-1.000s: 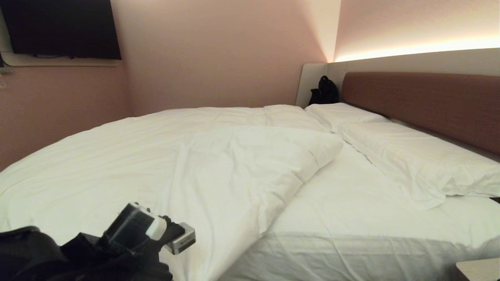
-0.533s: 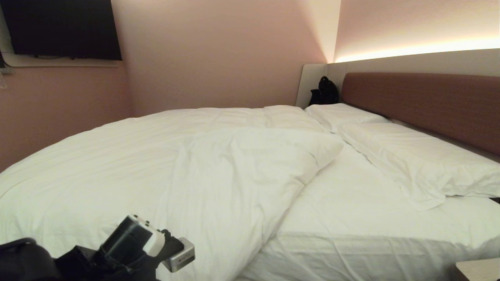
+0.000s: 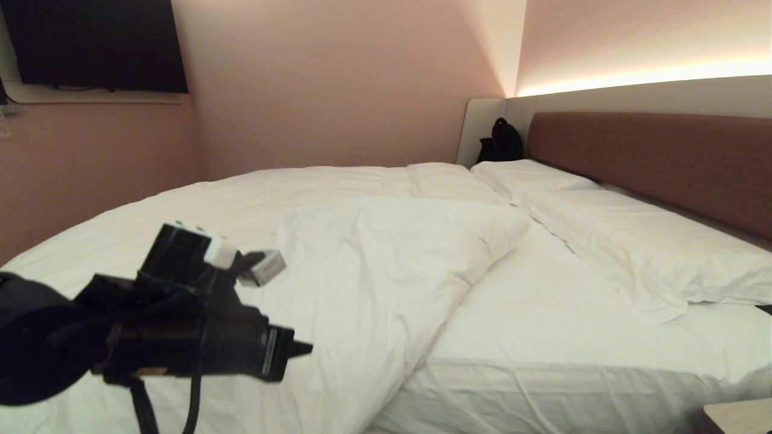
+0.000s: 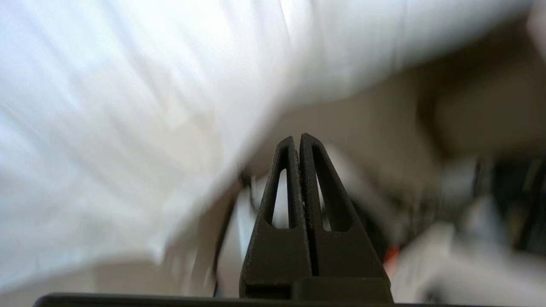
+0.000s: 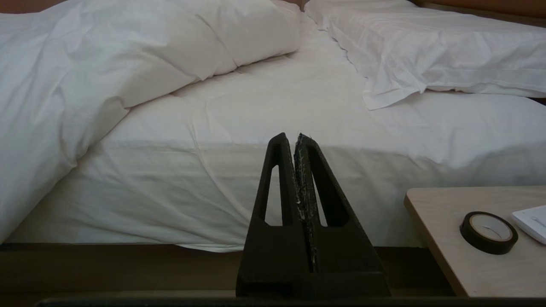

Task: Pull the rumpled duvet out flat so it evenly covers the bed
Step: Flatten the corners of the folded blanket

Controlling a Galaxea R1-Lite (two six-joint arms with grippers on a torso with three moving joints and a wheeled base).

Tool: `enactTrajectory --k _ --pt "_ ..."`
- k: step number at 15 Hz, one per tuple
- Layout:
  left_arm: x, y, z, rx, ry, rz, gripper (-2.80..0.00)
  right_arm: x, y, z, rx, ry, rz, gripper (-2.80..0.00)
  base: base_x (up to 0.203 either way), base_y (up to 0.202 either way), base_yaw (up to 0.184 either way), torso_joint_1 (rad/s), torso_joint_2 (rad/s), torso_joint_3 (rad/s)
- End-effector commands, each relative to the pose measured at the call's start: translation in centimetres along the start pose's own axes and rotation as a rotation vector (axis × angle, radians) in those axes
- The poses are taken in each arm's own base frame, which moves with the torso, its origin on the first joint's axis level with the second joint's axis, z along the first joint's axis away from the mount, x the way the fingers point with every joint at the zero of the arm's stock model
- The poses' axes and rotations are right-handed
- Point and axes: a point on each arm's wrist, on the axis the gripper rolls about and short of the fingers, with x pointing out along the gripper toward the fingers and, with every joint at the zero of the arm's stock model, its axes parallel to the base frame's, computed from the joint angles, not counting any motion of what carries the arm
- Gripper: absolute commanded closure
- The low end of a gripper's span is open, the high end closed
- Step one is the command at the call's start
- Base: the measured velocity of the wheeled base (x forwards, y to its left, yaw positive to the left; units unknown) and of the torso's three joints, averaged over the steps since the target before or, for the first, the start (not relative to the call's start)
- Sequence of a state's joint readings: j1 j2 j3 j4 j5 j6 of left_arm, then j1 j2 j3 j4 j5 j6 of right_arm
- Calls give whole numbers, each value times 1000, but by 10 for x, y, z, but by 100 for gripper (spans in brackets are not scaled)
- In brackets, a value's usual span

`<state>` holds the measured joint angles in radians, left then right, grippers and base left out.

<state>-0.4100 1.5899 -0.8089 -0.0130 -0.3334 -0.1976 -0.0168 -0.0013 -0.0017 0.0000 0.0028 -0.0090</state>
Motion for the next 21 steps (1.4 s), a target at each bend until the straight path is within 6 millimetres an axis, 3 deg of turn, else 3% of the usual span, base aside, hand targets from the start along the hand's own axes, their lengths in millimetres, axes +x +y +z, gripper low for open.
enactTrajectory --k 1,4,5,8,12,16,21 --pt "12 24 42 -76 -80 49 0 0 0 0 0 1 0 0 0 0 0 0 0 0" --pt "49 67 85 -159 -127 149 0 0 0 0 0 1 0 0 0 0 0 0 0 0" --pt "61 80 98 -173 -145 185 -280 0 0 0 0 1 0 0 0 0 0 0 0 0" --pt "95 115 115 -209 -155 249 -280 0 0 0 0 1 0 0 0 0 0 0 0 0" --pt "137 169 116 -266 -132 302 -280 0 0 0 0 1 0 0 0 0 0 0 0 0" --pt "159 184 113 -285 -88 370 -280 0 0 0 0 1 0 0 0 0 0 0 0 0" --pt "195 190 93 -204 -24 526 -280 0 0 0 0 1 0 0 0 0 0 0 0 0"
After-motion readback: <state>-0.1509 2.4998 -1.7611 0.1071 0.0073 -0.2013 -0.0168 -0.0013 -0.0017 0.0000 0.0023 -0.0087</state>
